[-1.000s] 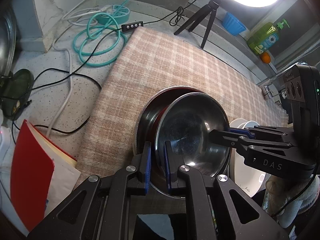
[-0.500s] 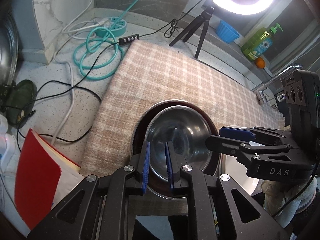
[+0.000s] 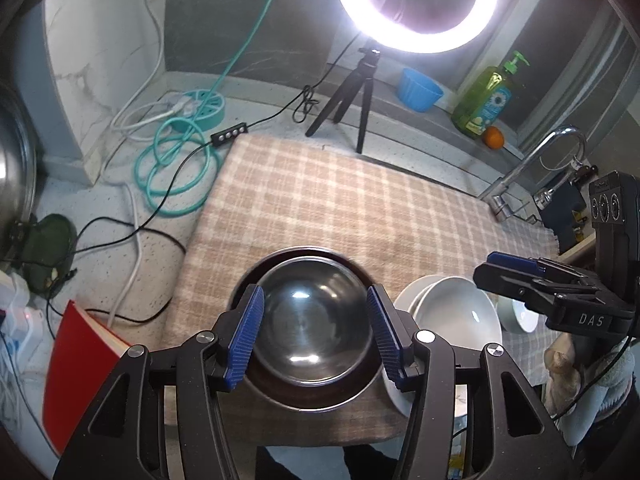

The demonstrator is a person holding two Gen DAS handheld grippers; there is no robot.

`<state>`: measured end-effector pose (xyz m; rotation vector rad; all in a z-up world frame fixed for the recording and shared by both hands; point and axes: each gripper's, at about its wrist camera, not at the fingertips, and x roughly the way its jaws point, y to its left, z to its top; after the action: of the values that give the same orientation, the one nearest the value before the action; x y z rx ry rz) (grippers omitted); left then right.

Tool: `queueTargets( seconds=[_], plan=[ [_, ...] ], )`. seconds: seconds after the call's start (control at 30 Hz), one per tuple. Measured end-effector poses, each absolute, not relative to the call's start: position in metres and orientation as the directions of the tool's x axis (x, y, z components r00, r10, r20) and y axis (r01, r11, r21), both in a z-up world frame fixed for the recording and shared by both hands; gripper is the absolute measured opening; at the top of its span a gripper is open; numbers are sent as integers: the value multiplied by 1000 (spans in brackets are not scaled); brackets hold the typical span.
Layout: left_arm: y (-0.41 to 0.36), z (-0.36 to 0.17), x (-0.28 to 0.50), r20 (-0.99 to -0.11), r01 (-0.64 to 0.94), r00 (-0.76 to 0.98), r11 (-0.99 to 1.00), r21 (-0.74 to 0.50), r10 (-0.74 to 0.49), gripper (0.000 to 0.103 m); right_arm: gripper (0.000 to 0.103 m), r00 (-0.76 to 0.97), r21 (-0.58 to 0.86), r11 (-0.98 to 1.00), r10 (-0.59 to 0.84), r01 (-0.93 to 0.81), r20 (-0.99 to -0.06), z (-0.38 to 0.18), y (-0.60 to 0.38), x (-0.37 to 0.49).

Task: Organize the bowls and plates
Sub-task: 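Open both grippers and withdraw from the nested steel bowls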

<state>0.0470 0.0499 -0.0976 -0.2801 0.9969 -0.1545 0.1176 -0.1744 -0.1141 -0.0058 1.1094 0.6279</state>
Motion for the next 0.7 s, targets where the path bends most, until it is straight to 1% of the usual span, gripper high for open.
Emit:
queueTargets(
  seconds=[0.13, 0.33, 0.37, 0.4, 0.43, 0.47, 0.53, 0.7],
  plan=[
    [27, -92, 50, -792, 49, 541, 951, -305, -282, 53, 71, 328, 296, 853, 453, -429, -829, -109, -209, 118],
    [-9, -85, 55, -774, 109, 552, 948, -300, -309, 53, 71, 396, 309, 897, 421, -318, -816, -107, -277, 115],
    [-16, -85, 56, -772, 120, 551, 946, -302, -316, 53, 73, 415, 305, 902, 414, -305, -811, -107, -288, 113],
    [-23, -85, 58, -772, 131, 547, 944, -304, -324, 53, 77, 434, 299, 908, 406, -295, -804, -107, -298, 111],
    [-31, -86, 60, -772, 143, 541, 941, -306, -334, 53, 90, 457, 292, 913, 397, -284, -796, -106, -309, 109],
    [-37, -87, 61, -772, 154, 536, 939, -308, -341, 53, 96, 490, 286, 919, 387, -270, -781, -105, -323, 105],
    [-52, -89, 63, -774, 178, 525, 935, -307, -354, 53, 98, 529, 282, 927, 372, -246, -763, -104, -344, 102],
    [-91, -96, 70, -778, 232, 486, 918, -323, -397, 53, 98, 540, 281, 949, 313, -144, -782, -112, -394, 101]
  ],
)
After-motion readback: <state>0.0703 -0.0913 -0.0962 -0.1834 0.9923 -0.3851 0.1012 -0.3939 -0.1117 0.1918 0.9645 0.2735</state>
